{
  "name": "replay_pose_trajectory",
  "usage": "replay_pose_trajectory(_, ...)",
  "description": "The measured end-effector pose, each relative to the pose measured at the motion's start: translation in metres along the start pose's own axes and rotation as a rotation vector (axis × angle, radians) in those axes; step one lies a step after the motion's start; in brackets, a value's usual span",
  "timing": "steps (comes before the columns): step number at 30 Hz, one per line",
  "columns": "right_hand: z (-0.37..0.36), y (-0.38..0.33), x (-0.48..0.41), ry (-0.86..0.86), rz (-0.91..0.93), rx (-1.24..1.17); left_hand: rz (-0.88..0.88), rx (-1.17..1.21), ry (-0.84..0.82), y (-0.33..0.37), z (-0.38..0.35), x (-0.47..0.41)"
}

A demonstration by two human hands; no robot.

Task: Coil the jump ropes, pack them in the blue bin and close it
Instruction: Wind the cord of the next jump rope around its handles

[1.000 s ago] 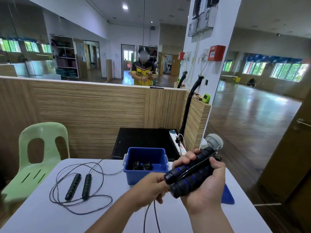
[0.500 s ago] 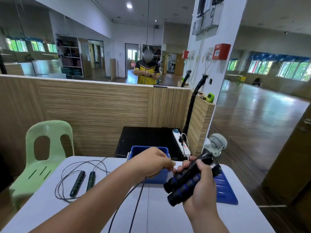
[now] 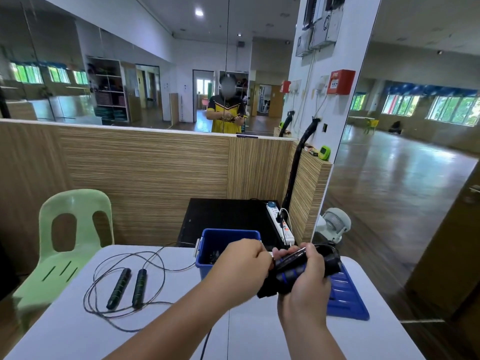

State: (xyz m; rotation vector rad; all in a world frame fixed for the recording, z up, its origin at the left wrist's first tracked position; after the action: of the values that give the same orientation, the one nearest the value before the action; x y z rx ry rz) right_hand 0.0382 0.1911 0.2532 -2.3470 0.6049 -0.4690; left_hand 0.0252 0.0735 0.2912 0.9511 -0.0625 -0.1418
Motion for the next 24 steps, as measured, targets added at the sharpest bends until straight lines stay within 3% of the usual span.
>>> replay_pose_trajectory(12, -0.010, -0.002, -0.011, 0.044, 0.003, -0.074, 0.083, 0.510, 0.231, -0.010, -0.023, 0.034)
replay_pose_trajectory(18, -0.015, 0.000, -0.011, 0.038, -0.032, -0.110, 0.125, 0.599, 0.302, -0.023, -0.035, 0.044)
replay_pose_trajectory(24, -0.012, 0.009, -0.013, -0.024, -0.080, -0.155, 0.258, 0.692, 0.261, -0.039, -0.039, 0.042)
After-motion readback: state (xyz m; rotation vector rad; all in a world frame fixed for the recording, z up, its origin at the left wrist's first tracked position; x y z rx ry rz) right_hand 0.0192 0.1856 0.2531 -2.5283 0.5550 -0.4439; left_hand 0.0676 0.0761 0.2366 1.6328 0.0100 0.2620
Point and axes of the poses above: each hand's wrist, its own x-axis away from the middle knuckle, its own z-axis out of the back of the hand, y = z × x, the point moved 3 cm from there along -x, towards the middle knuckle, and after that the axes turned 2 degrees about y, right-handed, at the moved point
